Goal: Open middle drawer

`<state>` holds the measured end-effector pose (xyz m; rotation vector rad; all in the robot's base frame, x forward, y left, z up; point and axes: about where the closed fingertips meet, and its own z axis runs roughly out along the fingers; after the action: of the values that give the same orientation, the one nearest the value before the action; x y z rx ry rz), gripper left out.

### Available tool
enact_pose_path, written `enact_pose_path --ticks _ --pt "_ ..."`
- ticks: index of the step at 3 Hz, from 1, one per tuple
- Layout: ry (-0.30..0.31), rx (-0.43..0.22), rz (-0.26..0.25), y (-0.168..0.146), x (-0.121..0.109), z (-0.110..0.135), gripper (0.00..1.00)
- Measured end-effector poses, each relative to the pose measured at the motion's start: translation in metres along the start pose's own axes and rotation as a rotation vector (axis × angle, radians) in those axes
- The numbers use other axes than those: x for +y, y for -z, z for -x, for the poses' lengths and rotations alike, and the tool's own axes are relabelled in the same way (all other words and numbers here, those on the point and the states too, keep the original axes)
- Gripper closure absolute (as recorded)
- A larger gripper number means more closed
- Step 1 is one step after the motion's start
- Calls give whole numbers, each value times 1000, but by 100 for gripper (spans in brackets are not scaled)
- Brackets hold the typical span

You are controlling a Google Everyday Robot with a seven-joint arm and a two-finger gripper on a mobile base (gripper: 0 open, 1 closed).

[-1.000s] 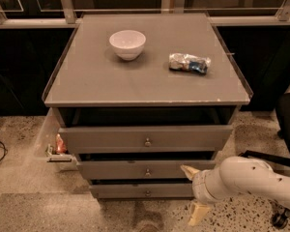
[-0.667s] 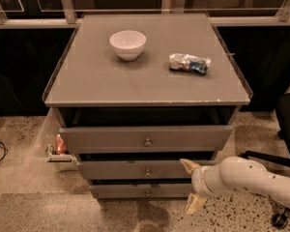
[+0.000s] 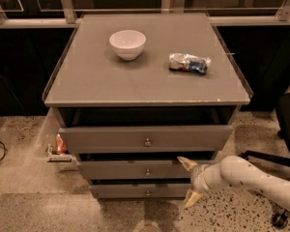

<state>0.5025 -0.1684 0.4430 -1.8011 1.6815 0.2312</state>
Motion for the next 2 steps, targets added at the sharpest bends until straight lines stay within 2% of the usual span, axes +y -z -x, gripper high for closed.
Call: enact_pose_path --ticks 1,2 --pt "16 -54 -1 -19 -11 -9 0" --pt "46 -68 -12 -26 -28 -13 0"
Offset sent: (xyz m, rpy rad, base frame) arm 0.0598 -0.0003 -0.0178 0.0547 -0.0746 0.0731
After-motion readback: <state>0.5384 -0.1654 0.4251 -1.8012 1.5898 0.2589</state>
